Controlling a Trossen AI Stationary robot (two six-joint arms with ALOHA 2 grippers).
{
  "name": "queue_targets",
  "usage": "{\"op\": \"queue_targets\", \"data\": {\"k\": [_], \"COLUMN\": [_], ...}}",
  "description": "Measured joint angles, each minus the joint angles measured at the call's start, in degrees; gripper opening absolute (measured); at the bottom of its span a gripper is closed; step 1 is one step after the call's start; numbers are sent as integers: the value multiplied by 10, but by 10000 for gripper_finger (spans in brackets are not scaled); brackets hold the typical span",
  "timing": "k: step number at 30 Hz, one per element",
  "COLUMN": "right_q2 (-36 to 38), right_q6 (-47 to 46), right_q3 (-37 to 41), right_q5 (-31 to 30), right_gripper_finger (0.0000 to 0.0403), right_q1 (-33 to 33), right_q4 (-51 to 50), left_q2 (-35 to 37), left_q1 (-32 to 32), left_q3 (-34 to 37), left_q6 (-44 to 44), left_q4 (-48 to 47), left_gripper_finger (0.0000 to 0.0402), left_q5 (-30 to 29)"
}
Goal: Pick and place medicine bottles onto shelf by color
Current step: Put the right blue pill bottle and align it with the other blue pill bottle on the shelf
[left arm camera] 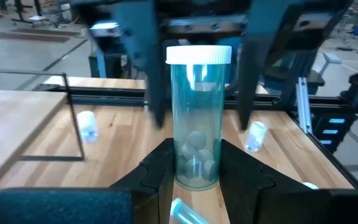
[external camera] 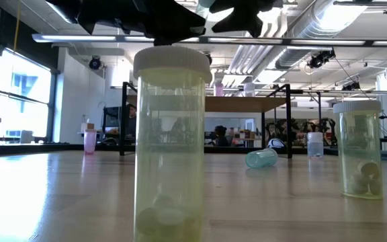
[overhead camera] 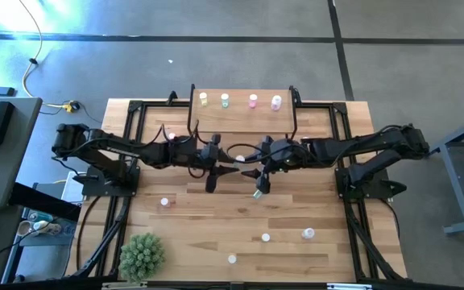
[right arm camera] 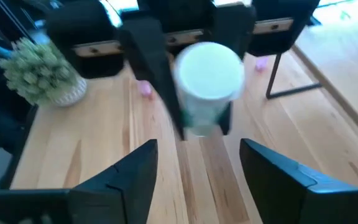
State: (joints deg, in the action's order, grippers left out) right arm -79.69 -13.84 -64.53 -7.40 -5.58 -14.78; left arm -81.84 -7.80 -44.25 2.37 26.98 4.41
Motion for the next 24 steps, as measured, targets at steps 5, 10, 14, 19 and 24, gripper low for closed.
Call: {"op": "queue_targets", "data": {"k": [5,10,14,19,24], "right_q2": [16,20,21,21,21], "right_q6": [17,29,38,38,50], "right_q3": [0,0,0,0,0], "right_q5": [-15,-16,-16,-16,-9], "right_gripper_finger": [222,222,222,222,222], "right_q1": [0,0,1,14,41], "right_q4": [-1,-1,0,3,19], "left_q2": [28,71,106,139,148], "left_q1": [-10,-20,-24,-24,-28], "left_q3": [0,0,14,79,148], "left_q6": [-6,-15,-19,-7,0], "left_q4": [-9,-37,-36,27,107], "left_gripper_finger": [96,97,97,97,97], "left_q5": [0,-2,-18,-56,-85]}}
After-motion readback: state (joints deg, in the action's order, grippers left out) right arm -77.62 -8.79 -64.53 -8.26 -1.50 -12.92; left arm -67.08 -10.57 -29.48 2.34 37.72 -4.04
